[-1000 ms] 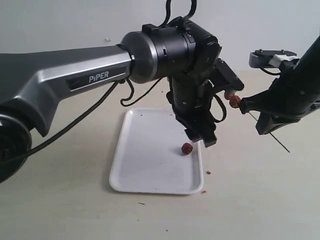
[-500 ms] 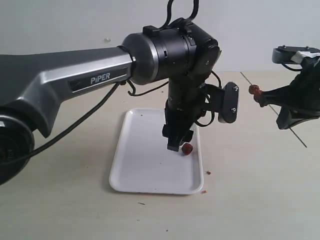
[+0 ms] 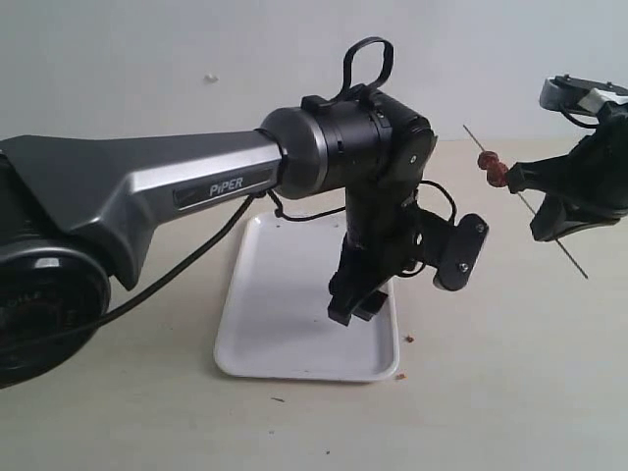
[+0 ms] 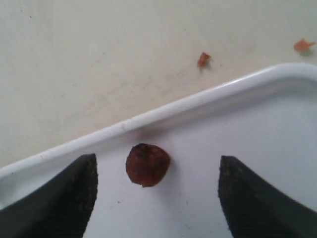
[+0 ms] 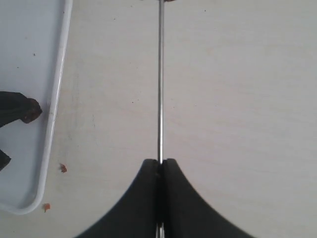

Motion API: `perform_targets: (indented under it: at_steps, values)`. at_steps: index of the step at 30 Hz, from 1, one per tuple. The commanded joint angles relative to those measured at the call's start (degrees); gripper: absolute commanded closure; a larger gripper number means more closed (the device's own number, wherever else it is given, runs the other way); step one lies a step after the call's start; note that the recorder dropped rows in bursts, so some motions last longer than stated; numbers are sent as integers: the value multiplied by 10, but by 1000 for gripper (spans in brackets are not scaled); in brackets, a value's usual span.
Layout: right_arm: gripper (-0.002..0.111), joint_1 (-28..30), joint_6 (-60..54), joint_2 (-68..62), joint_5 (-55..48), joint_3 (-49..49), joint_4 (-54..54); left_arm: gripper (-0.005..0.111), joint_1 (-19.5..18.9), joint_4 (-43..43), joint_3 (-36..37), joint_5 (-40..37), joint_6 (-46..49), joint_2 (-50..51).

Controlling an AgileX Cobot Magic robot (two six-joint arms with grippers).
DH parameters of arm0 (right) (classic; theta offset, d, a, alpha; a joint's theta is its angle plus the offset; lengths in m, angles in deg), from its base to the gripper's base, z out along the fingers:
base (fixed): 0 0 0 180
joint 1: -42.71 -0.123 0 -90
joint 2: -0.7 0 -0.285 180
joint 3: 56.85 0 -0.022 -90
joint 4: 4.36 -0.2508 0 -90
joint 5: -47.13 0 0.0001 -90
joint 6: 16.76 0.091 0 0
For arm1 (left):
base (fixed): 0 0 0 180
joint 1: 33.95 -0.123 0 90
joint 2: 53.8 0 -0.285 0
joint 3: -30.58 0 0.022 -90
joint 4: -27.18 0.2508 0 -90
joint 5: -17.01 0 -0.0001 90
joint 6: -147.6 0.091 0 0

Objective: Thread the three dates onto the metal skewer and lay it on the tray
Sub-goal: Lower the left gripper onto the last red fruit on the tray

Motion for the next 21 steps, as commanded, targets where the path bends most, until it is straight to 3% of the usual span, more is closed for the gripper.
perform_targets:
  at_steps: [1, 21]
  values:
    - [108, 4, -6, 5, 13, -2, -3, 40, 1, -6, 1, 6, 37, -4]
    - [108, 4, -10, 5, 16, -2, -3, 40, -15, -23, 1, 33, 38, 7]
